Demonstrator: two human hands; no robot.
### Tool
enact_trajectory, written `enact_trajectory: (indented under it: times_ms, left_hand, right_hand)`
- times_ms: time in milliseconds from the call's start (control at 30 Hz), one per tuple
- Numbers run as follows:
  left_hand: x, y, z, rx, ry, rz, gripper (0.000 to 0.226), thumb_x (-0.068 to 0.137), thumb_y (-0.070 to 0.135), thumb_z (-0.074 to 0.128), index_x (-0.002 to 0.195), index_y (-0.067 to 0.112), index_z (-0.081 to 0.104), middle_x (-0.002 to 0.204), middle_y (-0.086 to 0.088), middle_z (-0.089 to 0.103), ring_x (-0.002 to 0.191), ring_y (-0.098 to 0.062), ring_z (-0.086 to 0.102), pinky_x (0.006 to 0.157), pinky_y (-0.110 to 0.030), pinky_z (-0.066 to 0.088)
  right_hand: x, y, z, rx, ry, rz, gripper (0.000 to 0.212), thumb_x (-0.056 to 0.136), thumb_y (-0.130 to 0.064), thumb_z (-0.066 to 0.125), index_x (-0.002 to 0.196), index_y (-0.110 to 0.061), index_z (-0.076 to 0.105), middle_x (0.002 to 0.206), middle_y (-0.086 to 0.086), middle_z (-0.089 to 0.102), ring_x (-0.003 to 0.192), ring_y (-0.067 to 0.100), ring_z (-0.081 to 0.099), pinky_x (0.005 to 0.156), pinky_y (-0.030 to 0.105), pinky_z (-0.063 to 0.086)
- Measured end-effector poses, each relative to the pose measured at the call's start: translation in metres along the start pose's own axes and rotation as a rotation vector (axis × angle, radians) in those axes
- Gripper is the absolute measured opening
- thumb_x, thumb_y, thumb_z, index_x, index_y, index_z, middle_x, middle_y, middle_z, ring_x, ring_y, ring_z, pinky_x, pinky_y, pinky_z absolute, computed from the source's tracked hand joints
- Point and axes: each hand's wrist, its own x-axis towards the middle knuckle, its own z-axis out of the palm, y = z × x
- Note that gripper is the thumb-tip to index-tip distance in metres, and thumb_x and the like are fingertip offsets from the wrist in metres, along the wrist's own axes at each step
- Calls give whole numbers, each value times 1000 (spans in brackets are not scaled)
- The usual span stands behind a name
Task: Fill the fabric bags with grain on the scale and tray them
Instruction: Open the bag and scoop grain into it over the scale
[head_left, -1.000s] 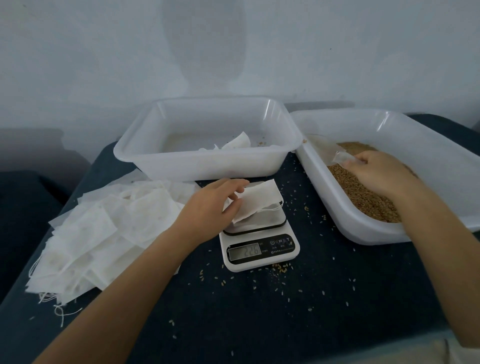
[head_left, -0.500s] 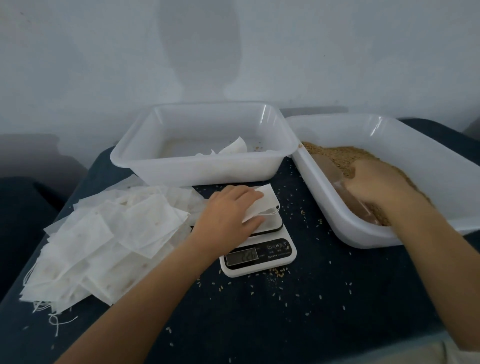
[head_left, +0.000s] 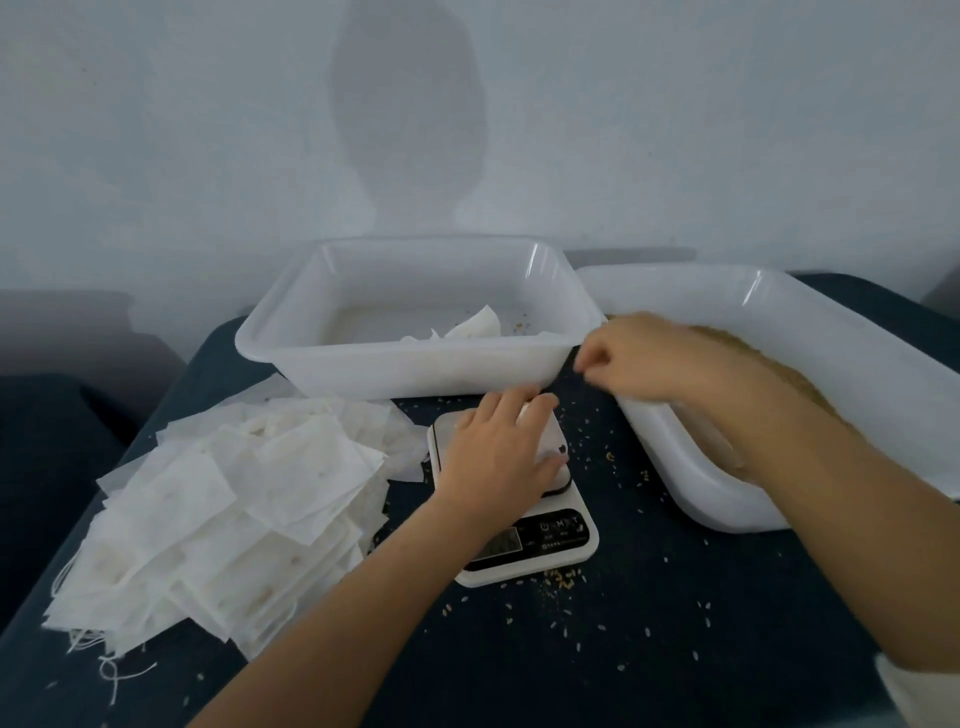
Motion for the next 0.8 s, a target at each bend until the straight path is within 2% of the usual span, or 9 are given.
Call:
enact_trajectory:
  times_ms: [100, 233, 367, 467, 533, 567, 633, 700, 800]
  left_hand:
    - [13, -4, -7, 68, -98, 137, 46, 86, 21, 50, 132, 25, 46, 140, 1, 39, 124, -22, 35, 97, -37, 33]
    - [30, -6, -14, 189, -233, 207, 36, 87, 20, 47, 123, 25, 52, 140, 3, 37, 127, -21, 29, 98, -36, 30]
    - [33, -5, -16, 191, -228, 226, 24, 88, 18, 47, 110, 22, 56, 128, 3, 45, 116, -19, 39, 92, -32, 35]
    - [32, -4, -20, 182, -229, 201, 19, 90, 18, 47, 107, 21, 55, 119, 1, 48, 104, -19, 44, 81, -26, 34]
    - [30, -6, -22, 192, -222, 173, 16, 93, 18, 45, 105, 19, 55, 111, -1, 49, 97, -20, 47, 76, -26, 35]
    - [29, -8, -23, 195, -216, 162, 14, 94, 19, 44, 103, 19, 55, 108, -1, 50, 94, -20, 48, 74, -27, 36]
    - [29, -12, -27, 187, -199, 149, 13, 95, 19, 43, 101, 20, 55, 103, 0, 50, 91, -20, 49, 72, -29, 40]
    - [29, -15, -32, 167, -177, 140, 14, 96, 22, 42, 99, 20, 55, 99, 1, 52, 89, -19, 50, 74, -31, 44]
    - [30, -20, -36, 162, -131, 143, 18, 96, 27, 40, 98, 20, 57, 98, 3, 55, 89, -17, 50, 77, -30, 44]
  right_hand:
    - [3, 47, -23, 38, 131, 300, 17, 90, -18, 53, 89, -8, 67, 91, 9, 65, 78, 22, 58, 64, 30, 44]
    - [-8, 69, -9, -124, -221, 437, 32, 85, -40, 66, 85, -8, 58, 83, 2, 57, 71, 16, 54, 56, 27, 41]
    - [-14, 71, 7, -166, -328, 456, 28, 87, -35, 64, 73, -12, 57, 78, 1, 55, 73, 17, 56, 64, 28, 47]
    - [-16, 67, 10, -201, -376, 458, 11, 93, -24, 55, 94, -14, 60, 94, 4, 58, 88, 21, 57, 77, 29, 48]
    - [-15, 65, 11, -123, -353, 482, 29, 95, -23, 53, 121, -9, 59, 120, 12, 59, 106, 27, 58, 81, 32, 47]
    - [-13, 68, 8, -19, -312, 521, 33, 95, -23, 54, 122, -5, 58, 124, 16, 59, 109, 30, 58, 78, 34, 47]
    - [-15, 72, -3, 75, -227, 523, 27, 95, -22, 55, 109, 0, 60, 107, 19, 62, 91, 29, 62, 62, 32, 45]
    - [-15, 79, -16, 55, -164, 512, 19, 94, -19, 54, 80, -6, 58, 75, 10, 55, 61, 21, 52, 51, 27, 38]
    - [-12, 76, -25, 25, -131, 514, 24, 90, -20, 56, 70, -9, 51, 68, 4, 52, 53, 16, 47, 48, 26, 35]
